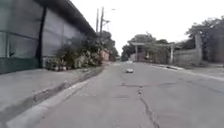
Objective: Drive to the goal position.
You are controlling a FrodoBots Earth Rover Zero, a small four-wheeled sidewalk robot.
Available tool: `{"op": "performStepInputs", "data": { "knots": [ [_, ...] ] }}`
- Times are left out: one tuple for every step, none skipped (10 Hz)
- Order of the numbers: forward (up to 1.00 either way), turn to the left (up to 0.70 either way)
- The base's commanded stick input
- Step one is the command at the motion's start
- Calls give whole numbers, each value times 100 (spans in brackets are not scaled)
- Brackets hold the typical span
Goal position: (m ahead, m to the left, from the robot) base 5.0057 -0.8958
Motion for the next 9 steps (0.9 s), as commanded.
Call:
{"op": "performStepInputs", "data": {
  "knots": [
    [100,0],
    [100,0],
    [100,0],
    [100,0],
    [100,0],
    [100,0],
    [100,0],
    [100,0],
    [100,0]
  ]
}}
